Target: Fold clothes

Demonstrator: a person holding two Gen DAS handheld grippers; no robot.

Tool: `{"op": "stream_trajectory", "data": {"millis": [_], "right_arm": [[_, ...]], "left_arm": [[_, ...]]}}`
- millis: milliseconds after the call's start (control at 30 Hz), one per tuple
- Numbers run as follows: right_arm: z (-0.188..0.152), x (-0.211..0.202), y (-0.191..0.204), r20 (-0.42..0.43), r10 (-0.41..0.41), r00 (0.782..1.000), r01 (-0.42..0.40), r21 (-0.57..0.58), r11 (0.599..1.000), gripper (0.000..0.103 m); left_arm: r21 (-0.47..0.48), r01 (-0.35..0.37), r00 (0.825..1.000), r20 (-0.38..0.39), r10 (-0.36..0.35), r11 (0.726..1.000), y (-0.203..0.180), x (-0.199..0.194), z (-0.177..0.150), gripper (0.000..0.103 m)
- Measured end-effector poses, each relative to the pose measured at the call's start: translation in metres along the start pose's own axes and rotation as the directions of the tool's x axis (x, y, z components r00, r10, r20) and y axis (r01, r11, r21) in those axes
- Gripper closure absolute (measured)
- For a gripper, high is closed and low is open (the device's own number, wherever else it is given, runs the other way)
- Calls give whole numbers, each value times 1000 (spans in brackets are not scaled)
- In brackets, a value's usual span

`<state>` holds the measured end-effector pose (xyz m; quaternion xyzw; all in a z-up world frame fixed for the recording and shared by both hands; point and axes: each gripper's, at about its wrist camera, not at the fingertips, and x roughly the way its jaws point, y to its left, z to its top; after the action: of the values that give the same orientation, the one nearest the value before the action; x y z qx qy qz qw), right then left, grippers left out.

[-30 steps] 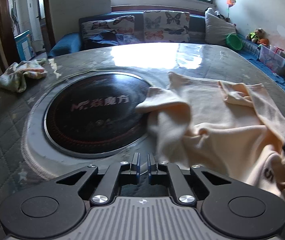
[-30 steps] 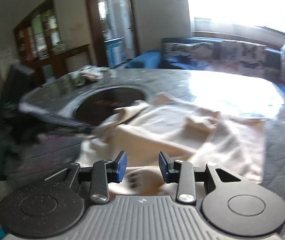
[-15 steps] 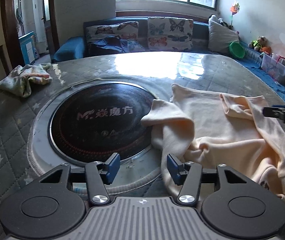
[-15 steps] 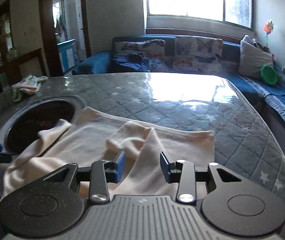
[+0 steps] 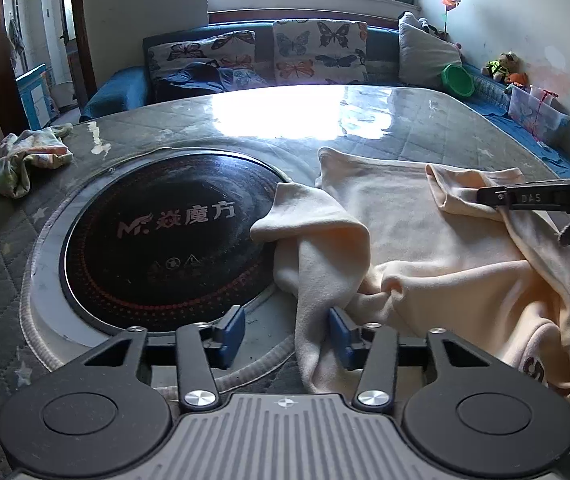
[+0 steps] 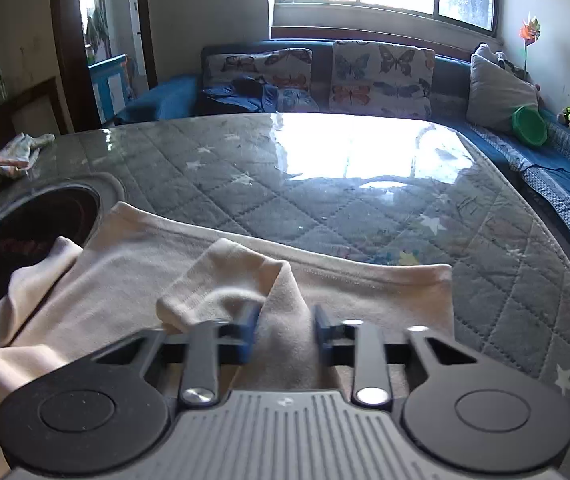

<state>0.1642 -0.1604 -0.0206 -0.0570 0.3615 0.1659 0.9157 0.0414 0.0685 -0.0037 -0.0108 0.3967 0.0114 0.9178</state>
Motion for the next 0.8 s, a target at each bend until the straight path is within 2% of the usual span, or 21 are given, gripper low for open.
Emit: {"op": "stream_trajectory", "data": {"millis": [67, 333, 500, 600, 800], "right_arm": [[-1, -6, 0, 11, -9, 1000, 9, -8, 1000, 94], [-9, -64, -17, 99, -113, 989, 117, -30, 993, 95], [-34, -114, -44, 135, -198, 971, 196, 27, 980, 95], [-56, -137, -59, 128, -239, 963, 233, 59, 971, 95], [-103, -155, -84, 37, -298, 954, 291, 141, 946, 95]], "left_arm": [[-2, 5, 1000, -2, -5, 1000, 1, 1, -1, 65], [-2, 14, 1000, 7, -14, 1000, 2, 0, -5, 88], [-3, 6, 1000, 15, -6, 1000, 4, -4, -8, 92], [-1, -2, 1000, 16, 2, 1000, 6, -6, -10, 94], [20, -19, 1000, 17, 19, 1000, 9, -15, -16, 93]]}}
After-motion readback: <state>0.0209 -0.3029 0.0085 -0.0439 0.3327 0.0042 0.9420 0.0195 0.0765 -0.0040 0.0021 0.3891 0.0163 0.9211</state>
